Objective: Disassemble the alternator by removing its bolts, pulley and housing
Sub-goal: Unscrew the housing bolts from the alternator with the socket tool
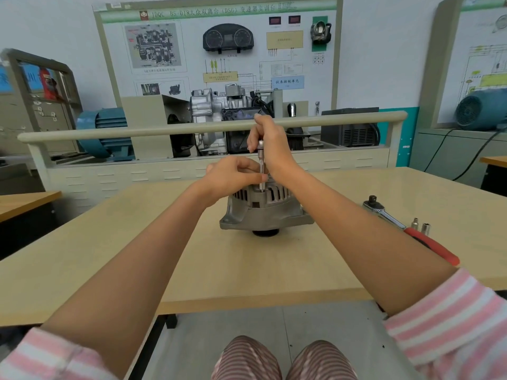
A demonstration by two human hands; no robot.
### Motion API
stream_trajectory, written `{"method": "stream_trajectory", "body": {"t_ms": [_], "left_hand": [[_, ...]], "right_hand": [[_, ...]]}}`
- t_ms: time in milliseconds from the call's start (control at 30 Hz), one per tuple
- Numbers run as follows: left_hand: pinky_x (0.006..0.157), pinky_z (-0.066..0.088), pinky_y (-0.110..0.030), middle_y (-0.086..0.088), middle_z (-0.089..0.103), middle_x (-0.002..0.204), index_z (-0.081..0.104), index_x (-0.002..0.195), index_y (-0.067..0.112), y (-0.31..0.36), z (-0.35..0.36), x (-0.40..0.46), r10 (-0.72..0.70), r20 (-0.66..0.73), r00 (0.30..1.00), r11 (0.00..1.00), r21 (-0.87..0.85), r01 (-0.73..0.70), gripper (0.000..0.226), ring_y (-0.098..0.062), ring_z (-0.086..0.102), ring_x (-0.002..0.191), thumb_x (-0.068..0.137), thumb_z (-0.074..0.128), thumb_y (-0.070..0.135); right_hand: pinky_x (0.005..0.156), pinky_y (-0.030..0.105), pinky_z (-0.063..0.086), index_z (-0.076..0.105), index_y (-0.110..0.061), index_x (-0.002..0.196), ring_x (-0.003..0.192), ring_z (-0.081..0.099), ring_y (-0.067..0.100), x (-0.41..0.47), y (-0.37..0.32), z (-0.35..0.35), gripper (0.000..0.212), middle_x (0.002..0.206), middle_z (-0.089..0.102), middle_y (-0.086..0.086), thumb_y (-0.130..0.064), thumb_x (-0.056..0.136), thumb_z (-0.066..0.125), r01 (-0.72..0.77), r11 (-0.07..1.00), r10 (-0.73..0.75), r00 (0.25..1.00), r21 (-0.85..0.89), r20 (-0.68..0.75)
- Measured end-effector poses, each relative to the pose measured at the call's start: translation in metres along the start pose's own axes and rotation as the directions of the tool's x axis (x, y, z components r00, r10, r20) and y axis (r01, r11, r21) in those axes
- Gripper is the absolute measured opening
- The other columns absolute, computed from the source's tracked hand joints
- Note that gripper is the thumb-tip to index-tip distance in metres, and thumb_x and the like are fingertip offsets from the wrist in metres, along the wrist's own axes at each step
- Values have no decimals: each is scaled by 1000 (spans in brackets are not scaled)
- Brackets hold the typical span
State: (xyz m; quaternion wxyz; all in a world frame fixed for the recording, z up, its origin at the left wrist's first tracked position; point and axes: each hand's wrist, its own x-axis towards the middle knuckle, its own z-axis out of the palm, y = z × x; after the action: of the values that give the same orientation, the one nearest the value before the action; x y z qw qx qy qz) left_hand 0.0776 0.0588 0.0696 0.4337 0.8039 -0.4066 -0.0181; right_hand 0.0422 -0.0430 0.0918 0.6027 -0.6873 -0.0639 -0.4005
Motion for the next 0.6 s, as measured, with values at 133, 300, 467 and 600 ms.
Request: {"method": "stream_trajectory", "body": {"t_ms": [133,300,467,600], "left_hand": [[110,32,-48,0,74,89,71,86,27,-1,0,0,3,-2,1000,1000,2,-3,2,-26,61,110,85,71,29],[112,31,-47,-2,75,95,73,96,24,0,-1,0,-2,2,1000,1000,-1,2,13,-26,58,115,84,71,30],[110,33,-49,-21,71,98,73,93,3,2,1,0,-4,-18,1000,1000,12,4,24,-33,61,107,85,71,26],[108,36,-48,-14,74,92,71,74,20,3,4,0,-17,-95,995,999,29,20,9,-29,61,108,82,73,19]], "right_hand": [[61,20,42,38,-12,42,40,40,11,7,1,1,56,41,36,7,-20,98,32,-36,993,33,999,115,25],[58,23,45,36,-14,30,38,38,15,12,2,-2,68,33,34,2,-27,97,30,-147,928,141,989,343,43],[69,25,44,46,-11,36,48,48,12,9,6,1,64,38,46,0,-21,97,30,-90,971,87,996,221,21],[64,22,39,47,-11,52,54,45,4,-4,11,3,41,55,49,-2,-12,92,37,119,971,-124,992,-209,-11]]}}
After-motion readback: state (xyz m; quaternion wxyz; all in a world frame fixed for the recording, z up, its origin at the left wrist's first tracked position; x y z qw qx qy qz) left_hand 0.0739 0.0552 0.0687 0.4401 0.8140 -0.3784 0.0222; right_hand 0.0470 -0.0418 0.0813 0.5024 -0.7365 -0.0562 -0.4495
